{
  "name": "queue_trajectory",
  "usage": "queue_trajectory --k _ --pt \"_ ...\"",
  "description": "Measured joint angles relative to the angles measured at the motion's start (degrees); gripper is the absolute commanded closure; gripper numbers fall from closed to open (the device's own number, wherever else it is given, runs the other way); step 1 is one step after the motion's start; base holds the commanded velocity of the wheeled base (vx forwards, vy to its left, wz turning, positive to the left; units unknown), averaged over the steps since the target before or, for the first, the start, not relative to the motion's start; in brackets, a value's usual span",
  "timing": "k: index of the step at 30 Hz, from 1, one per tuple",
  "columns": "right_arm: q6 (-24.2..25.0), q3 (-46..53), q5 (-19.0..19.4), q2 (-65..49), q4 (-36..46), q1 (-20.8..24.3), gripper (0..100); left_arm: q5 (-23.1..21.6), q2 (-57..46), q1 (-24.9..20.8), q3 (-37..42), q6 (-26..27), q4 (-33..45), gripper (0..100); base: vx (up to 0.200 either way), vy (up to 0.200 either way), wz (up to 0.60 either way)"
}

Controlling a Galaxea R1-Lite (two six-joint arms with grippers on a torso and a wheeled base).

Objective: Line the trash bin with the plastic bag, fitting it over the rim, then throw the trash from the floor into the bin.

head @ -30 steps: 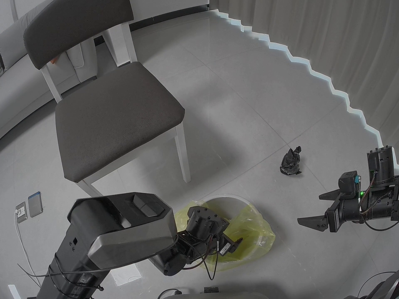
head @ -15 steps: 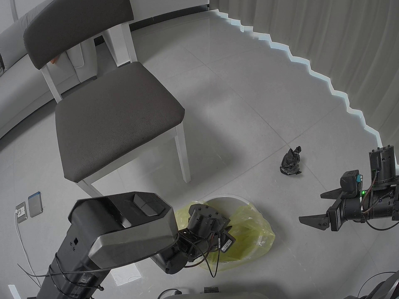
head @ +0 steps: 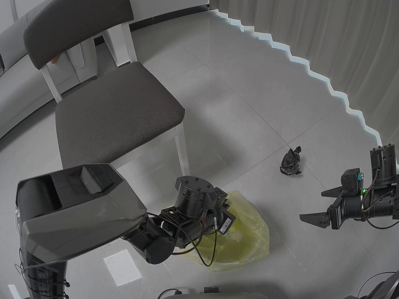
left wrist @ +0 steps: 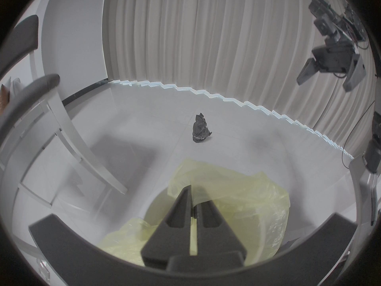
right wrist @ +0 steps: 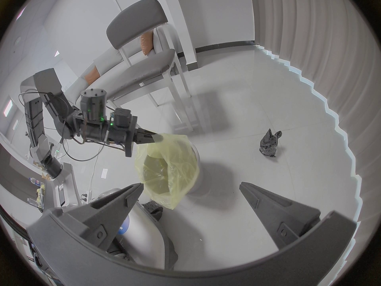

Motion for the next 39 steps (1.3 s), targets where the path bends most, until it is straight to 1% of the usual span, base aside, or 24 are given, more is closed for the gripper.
queue_trajectory --k 6,12,17,22,28,34,39 --pt "-0.01 0.11 0.0 -0.02 0.02 -0.04 0 0.16 -2.93 0.52 -0.05 0.13 0.15 100 0.0 0.0 0.0" --pt "-0.12 0.37 0.01 -0.02 0.02 -0.01 0 0.13 -3.25 1.22 -3.11 0.44 1.35 100 0.0 0.0 0.0" --pt "-0.22 0.45 0.12 0.02 0.02 -0.01 0 -0.09 -1.91 2.68 -6.42 0.49 2.39 100 0.0 0.0 0.0" --pt "-0.33 0.95 0.45 0.0 0.02 0.0 0 -0.44 0.63 4.06 -10.41 0.66 3.05 100 0.0 0.0 0.0" --pt "-0.52 1.77 0.55 -0.06 0.0 -0.37 0 -0.74 3.11 5.0 -17.2 0.68 7.91 100 0.0 0.0 0.0" --pt "-0.63 2.4 0.55 -0.06 -0.04 -0.69 0 -1.68 5.69 5.16 -24.17 0.61 12.41 100 0.0 0.0 0.0" --pt "-0.72 3.15 0.55 -0.09 -0.11 -0.8 0 -2.08 8.45 4.89 -27.67 0.3 13.36 100 0.0 0.0 0.0"
